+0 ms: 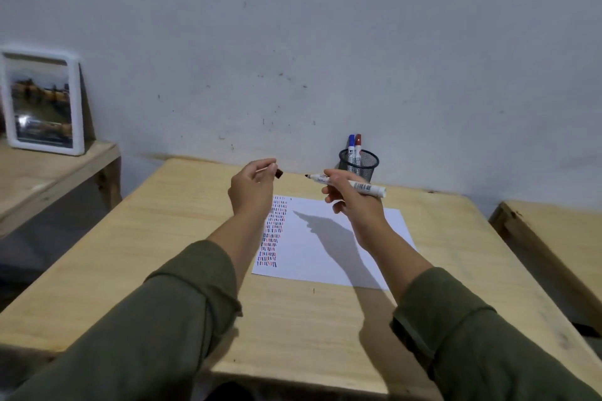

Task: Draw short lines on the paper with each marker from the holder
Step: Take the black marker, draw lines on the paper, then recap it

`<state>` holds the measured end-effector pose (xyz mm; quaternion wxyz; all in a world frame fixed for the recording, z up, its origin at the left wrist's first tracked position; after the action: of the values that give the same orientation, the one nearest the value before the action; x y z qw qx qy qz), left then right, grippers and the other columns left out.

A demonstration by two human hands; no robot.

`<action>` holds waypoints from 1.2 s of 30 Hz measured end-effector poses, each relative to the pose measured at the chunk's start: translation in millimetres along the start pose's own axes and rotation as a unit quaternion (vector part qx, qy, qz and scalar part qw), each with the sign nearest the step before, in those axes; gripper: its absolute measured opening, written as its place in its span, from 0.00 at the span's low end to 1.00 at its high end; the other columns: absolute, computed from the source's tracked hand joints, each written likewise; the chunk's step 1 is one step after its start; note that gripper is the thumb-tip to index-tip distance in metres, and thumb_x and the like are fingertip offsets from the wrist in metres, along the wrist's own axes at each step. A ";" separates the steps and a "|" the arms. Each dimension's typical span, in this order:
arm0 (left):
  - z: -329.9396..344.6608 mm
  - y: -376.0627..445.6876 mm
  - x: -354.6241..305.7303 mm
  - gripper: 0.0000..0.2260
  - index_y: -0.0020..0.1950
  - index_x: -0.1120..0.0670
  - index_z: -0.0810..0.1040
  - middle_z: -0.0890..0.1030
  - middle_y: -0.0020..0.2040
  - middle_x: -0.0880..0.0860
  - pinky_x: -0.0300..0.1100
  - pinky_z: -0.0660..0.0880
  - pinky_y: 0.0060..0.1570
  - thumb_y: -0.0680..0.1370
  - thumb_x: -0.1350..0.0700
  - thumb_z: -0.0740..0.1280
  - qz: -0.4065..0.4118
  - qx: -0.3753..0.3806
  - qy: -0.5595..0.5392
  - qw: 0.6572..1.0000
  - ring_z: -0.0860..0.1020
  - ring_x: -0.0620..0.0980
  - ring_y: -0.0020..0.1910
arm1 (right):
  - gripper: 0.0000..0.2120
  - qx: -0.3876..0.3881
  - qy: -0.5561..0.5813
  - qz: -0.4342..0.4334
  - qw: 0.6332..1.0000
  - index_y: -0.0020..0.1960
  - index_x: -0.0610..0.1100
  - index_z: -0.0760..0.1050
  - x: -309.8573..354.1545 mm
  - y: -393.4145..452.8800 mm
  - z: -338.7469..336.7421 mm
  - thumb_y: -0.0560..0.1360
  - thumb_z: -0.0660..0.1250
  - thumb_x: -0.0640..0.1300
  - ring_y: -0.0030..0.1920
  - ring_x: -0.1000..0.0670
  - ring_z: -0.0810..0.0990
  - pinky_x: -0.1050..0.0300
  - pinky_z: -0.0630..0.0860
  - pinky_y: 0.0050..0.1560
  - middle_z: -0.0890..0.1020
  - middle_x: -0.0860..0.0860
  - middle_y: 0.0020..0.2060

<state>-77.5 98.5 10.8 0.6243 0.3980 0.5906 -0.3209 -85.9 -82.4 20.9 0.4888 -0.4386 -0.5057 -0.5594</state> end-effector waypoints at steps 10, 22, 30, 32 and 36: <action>33.8 -13.7 -28.6 0.06 0.46 0.48 0.81 0.83 0.49 0.52 0.36 0.69 0.44 0.75 0.48 0.67 -0.060 0.051 -0.089 0.993 0.80 0.50 0.52 | 0.08 0.019 -0.006 -0.050 0.999 0.50 0.43 0.80 44.0 -23.4 -10.2 0.77 0.63 0.40 0.33 0.51 0.75 0.62 0.69 0.32 0.80 0.45 0.35; 55.0 -37.4 -45.6 0.12 0.53 0.53 0.82 0.83 0.46 0.48 0.36 0.68 0.39 0.75 0.48 0.67 -0.094 0.126 -0.113 0.981 0.79 0.44 0.48 | 0.09 0.001 0.002 -0.063 0.998 0.43 0.49 0.81 65.8 -38.2 -17.4 0.76 0.64 0.39 0.35 0.51 0.75 0.63 0.69 0.32 0.81 0.50 0.32; 55.1 -37.6 -51.0 0.08 0.47 0.53 0.79 0.82 0.45 0.49 0.40 0.67 0.50 0.75 0.49 0.68 -0.120 0.149 -0.091 0.977 0.78 0.45 0.48 | 0.09 0.023 -0.030 -0.076 0.996 0.44 0.48 0.82 71.2 -36.6 -20.7 0.76 0.64 0.39 0.34 0.54 0.75 0.64 0.69 0.31 0.80 0.49 0.34; 56.0 -36.9 -51.6 0.08 0.46 0.52 0.79 0.83 0.45 0.49 0.40 0.67 0.51 0.74 0.49 0.69 -0.120 0.153 -0.091 0.977 0.78 0.46 0.49 | 0.08 0.028 -0.042 -0.083 0.995 0.46 0.47 0.82 71.7 -35.7 -21.4 0.77 0.64 0.39 0.34 0.55 0.76 0.65 0.70 0.31 0.81 0.47 0.35; 58.4 -34.4 -48.5 0.09 0.48 0.53 0.80 0.83 0.48 0.50 0.41 0.69 0.53 0.74 0.49 0.69 -0.131 0.155 -0.104 0.974 0.79 0.45 0.49 | 0.09 0.027 -0.049 -0.086 0.995 0.45 0.48 0.82 70.8 -34.0 -22.2 0.77 0.64 0.40 0.34 0.55 0.76 0.66 0.71 0.32 0.81 0.48 0.36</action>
<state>-84.0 27.6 54.0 0.5657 0.3738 0.5128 -0.5266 -129.2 -111.4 83.7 0.4258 -0.4069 -0.5797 -0.5631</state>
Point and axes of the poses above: each hand's wrist, its own y-axis towards the middle knuckle, its own z-axis out of the palm, x = y × z, the point moved 4 cm from there along y, towards the middle knuckle
